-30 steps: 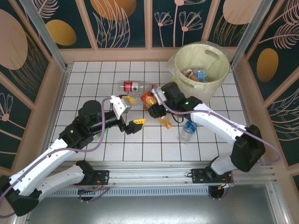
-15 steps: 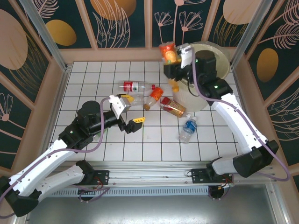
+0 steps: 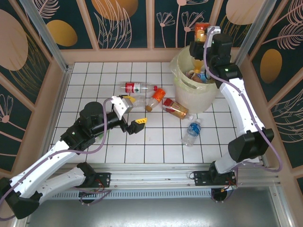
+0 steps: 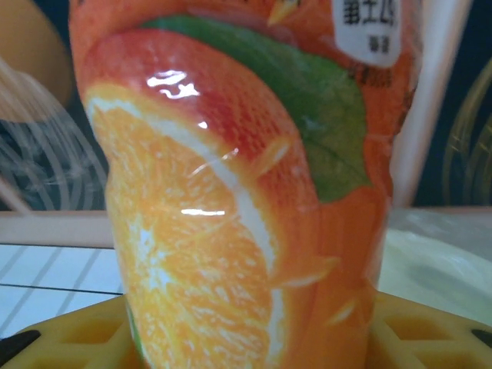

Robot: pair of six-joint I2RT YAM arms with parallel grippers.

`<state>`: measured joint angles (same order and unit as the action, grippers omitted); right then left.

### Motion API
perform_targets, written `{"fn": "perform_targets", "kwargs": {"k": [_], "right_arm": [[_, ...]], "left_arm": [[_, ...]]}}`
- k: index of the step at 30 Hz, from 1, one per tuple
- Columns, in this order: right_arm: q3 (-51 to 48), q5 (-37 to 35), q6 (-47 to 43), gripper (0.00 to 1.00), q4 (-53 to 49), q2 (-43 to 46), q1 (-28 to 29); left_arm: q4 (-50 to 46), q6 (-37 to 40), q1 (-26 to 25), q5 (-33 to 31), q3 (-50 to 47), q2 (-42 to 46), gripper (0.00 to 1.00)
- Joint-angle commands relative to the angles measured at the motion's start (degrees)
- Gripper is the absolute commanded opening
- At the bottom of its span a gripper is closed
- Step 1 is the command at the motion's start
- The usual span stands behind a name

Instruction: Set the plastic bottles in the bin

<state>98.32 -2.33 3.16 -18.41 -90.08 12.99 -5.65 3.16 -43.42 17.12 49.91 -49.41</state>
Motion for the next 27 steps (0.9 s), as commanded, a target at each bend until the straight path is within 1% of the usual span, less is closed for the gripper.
{"fn": "perform_targets", "kwargs": {"k": [1, 4, 8, 11, 16, 21, 25, 27], "right_arm": [[1.27, -6.15, 0.54, 0.56, -3.37, -1.02, -1.51], [0.49, -10.00, -0.08, 0.57, -6.31, -2.21, -2.74], [-1.78, -10.41, 0.42, 0.59, -9.01, -2.00, -5.52], [-4.23, -11.36, 0.12, 0.60, -9.43, -0.73, -6.36], [-7.40, -11.20, 0.51, 0.68, -9.39, 0.93, -7.42], [-6.89, -10.99, 0.64, 0.81, -9.25, 2.67, -7.72], [-6.92, -10.08, 0.03, 0.83, -8.72, 5.60, -7.72], [-8.32, -7.35, -0.34, 0.83, -7.84, 8.10, -7.77]], "left_arm": [[1.61, -0.34, 0.15, -1.14, -0.17, -0.29, 0.99], [1.52, -0.30, 0.17, -1.13, -0.15, -0.75, 0.99], [1.43, -0.22, 0.17, -1.39, -0.16, -1.35, 0.99], [1.17, -0.26, 0.17, -1.41, -0.05, -1.83, 0.99], [0.40, -0.42, 0.13, -2.43, 0.36, -2.36, 0.99], [-1.56, -1.32, 0.09, -6.94, 0.74, -2.01, 0.99], [-5.81, -3.13, 0.14, -11.81, 1.51, -1.74, 0.99], [-9.11, -4.12, 0.13, -14.92, 2.59, -1.53, 0.99]]}}
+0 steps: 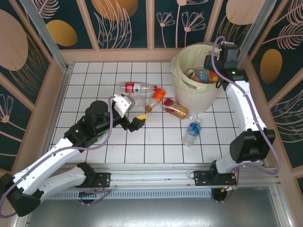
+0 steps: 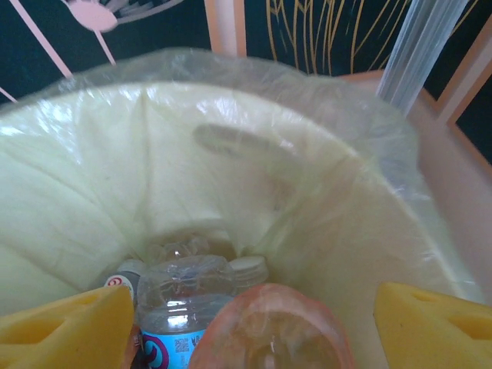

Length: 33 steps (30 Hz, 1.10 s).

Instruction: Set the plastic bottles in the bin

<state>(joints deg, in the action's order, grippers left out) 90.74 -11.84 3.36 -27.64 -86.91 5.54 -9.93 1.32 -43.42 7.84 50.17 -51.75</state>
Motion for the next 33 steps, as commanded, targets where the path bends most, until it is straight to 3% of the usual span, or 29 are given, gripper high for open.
{"fn": "perform_targets", "kwargs": {"k": [1, 10, 17, 24, 29, 33], "right_arm": [[-1.55, 3.77, -0.53, 0.83, 1.66, 6.11, -0.31], [-18.89, 28.60, 1.90, 0.84, 8.46, 24.84, 1.32], [-29.13, 43.76, 4.42, 0.86, 9.73, 35.29, 6.10], [-38.14, 48.61, 9.55, 0.87, 14.06, 43.22, 13.06], [-43.13, 51.02, 12.56, 0.87, 16.10, 46.58, 13.72], [-44.75, 51.06, 12.91, 0.87, 15.98, 48.18, 14.13]], "left_arm": [[-6.33, -2.77, 0.09, -7.37, 2.91, 0.94, 0.99], [-23.48, -10.23, 0.17, -25.13, 7.82, 0.41, 0.99], [-35.68, -17.73, 0.18, -35.14, 11.05, -7.46, 0.99], [-38.61, -21.19, 4.38, -32.67, 10.57, -14.40, 0.99], [-38.74, -21.73, 11.52, -29.03, 10.08, -17.67, 0.99], [-38.93, -22.64, 14.06, -27.13, 9.39, -21.56, 0.99]]}}
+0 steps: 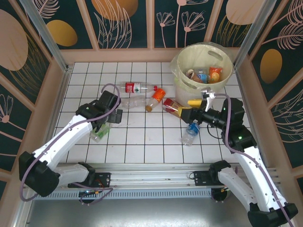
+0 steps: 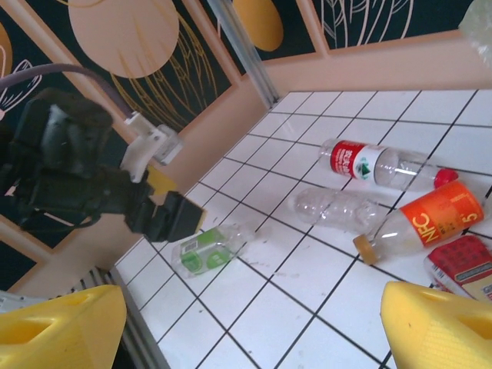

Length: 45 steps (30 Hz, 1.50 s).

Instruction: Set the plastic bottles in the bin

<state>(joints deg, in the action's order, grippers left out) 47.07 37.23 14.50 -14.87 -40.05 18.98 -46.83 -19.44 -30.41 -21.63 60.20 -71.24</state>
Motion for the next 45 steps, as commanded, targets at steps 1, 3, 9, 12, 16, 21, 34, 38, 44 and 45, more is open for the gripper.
{"fn": "perform_targets", "kwargs": {"k": [1, 3, 9, 12, 16, 21, 34, 38, 44, 45], "right_arm": [[-1.27, 1.89, 1.76, 0.87, 3.03, 1.67, 0.62], [-1.61, 1.89, 1.67, 0.87, 2.92, 2.16, 0.69], [-2.50, 2.05, 1.76, 0.87, 2.74, 2.85, 0.67], [-2.93, 2.30, 1.69, 0.87, 2.57, 3.36, 0.65], [-3.11, 2.31, 1.42, 0.87, 1.82, 4.25, 0.69], [-3.21, 2.17, 0.68, 0.87, 0.61, 4.95, 0.63], [-3.73, 1.09, -0.35, 0.87, -0.56, 5.68, 0.62], [-3.74, 1.11, -0.25, 0.87, -0.28, 5.55, 0.67], [-3.74, 0.82, -0.26, 0.87, -0.42, 5.42, 0.64], [-3.82, 0.74, -0.20, 0.87, -0.35, 5.38, 0.63]], "left_arm": [[-2.12, -1.89, 1.73, 3.08, -0.78, -3.06, 0.99], [-2.11, -1.86, 2.51, 4.09, -1.05, -4.81, 0.99], [-2.57, -2.69, 4.60, 4.14, -1.07, -11.52, 0.99], [-4.84, -3.74, 5.34, 1.88, -0.80, -15.34, 0.99], [-3.94, -3.60, 7.20, 0.69, -0.67, -18.36, 0.99], [-3.28, -2.15, 8.61, 2.41, -0.79, -22.44, 0.99], [-3.35, -1.95, 8.56, 8.86, -1.49, -25.05, 0.86], [-0.54, -2.44, 8.60, 11.55, -2.27, -24.61, 0.77], [3.59, -4.89, 8.25, 16.93, -1.57, -23.97, 0.71], [4.66, -5.60, 7.87, 17.77, -1.22, -23.69, 0.70]]}}
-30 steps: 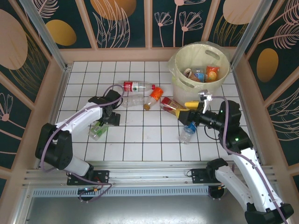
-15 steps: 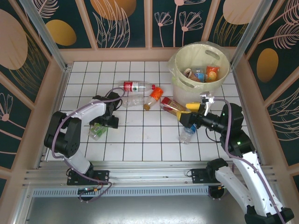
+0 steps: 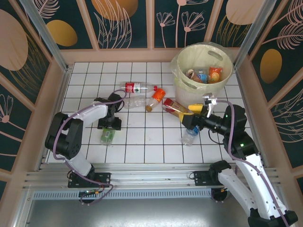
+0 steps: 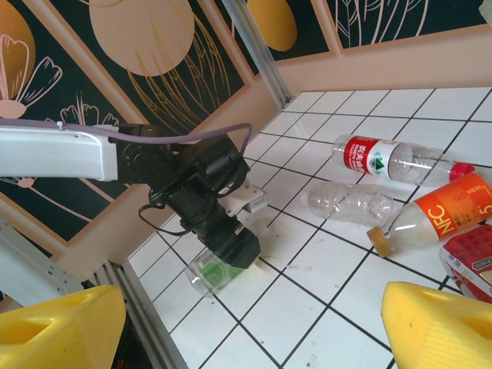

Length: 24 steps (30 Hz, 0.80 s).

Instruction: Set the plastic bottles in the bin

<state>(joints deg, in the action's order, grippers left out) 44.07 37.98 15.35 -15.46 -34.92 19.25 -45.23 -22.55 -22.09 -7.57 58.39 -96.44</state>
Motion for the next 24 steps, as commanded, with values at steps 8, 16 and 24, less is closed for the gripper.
{"fn": "perform_targets", "kwargs": {"k": [8, 16, 24], "right_arm": [[-0.75, -0.40, -1.05, 0.87, -0.81, 0.17, 0.40], [-1.01, -0.29, -0.85, 0.87, -1.52, 1.43, 0.37], [-1.66, 0.38, -0.33, 0.87, -0.56, 1.26, 0.40]], "left_arm": [[5.90, -7.80, -5.22, 4.74, 3.16, 0.38, 0.72], [1.38, -9.14, -7.50, 0.72, -1.06, 5.19, 0.85], [-0.97, -11.92, -10.72, 1.07, -7.70, 11.19, 0.85]]}}
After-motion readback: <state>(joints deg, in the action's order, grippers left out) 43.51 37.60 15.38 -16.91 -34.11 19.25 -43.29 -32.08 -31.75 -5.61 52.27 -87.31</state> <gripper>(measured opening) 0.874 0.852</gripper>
